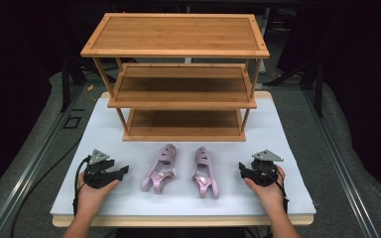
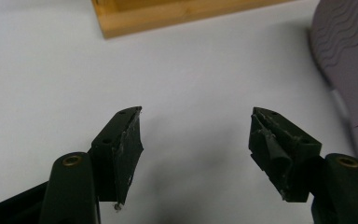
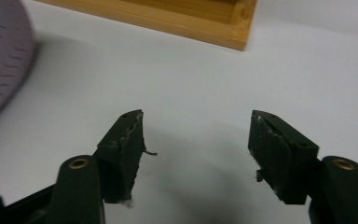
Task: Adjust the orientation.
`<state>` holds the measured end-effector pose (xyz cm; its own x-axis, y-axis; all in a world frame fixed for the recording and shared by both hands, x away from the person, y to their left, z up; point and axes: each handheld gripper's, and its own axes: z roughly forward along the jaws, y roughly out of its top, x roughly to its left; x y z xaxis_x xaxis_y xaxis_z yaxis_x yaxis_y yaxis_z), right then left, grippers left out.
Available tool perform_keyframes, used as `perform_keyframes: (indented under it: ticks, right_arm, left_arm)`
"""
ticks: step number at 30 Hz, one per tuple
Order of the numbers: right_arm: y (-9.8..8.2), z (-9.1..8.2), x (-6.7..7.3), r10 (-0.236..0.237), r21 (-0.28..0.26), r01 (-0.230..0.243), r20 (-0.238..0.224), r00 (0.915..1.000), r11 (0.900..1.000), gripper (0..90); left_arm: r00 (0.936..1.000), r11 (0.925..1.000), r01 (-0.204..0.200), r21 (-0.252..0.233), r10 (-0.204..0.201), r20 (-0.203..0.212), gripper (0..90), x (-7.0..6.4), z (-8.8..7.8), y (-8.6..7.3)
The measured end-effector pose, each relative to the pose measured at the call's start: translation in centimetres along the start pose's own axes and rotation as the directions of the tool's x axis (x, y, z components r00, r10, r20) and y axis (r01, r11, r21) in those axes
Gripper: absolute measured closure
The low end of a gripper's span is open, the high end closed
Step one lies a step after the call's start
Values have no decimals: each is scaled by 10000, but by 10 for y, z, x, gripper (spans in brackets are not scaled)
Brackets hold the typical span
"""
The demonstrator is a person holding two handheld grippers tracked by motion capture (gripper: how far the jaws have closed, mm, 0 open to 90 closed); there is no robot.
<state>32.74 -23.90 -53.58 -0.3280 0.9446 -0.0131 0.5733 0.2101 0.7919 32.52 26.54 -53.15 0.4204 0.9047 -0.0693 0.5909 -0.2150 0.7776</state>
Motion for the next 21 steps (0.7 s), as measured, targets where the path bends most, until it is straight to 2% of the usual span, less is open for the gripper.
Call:
perform_keyframes:
  ticks: [1,2,4,7,8,9,11,14,15,17,21]
  right_arm:
    - [0,-3,2,-35,-73,35,-62,10000,10000,401]
    - [0,-3,2,-35,-73,35,-62,10000,10000,401]
    - [3,-10,8,11,-87,-14,-319,9995,10000,443]
    - [4,-13,13,-163,-302,141,-745,9971,9994,456]
    - [4,-14,15,-252,-383,226,-708,9972,9990,453]
    - [5,-14,17,-336,-425,312,-564,9978,9986,452]
    - [5,-14,18,-318,-323,304,-442,9985,9990,452]
    - [6,-16,19,-274,-452,252,-480,9985,9987,443]
    - [6,-17,20,-351,-652,327,-360,9987,9973,432]
    - [5,-16,21,-419,-633,402,-242,9988,9972,426]
    - [5,-15,18,-314,-557,286,-509,9982,9980,475]
  left_arm:
    - [10000,9999,-54,-117,54,-15,348,-2,-2,1]
    - [10000,9999,-54,-117,54,-15,353,-2,-2,1]
    - [9998,9993,-191,-324,191,17,354,-9,-7,2]
    - [9992,9991,-360,-210,364,182,370,-15,-10,1]
    - [9992,9991,-360,-210,364,182,394,-15,-10,1]
    - [9978,9985,-529,-102,533,405,419,-19,-12,1]
    - [9976,9983,-573,-140,578,393,419,-21,-13,1]
    - [9957,9971,-699,-303,716,592,462,-27,-18,3]
    - [9940,9976,-642,-246,661,866,495,-30,-20,4]
    - [9924,9975,-626,-327,657,1041,511,-34,-22,6]
    - [9884,9955,-747,-574,816,1282,548,-42,-27,10]
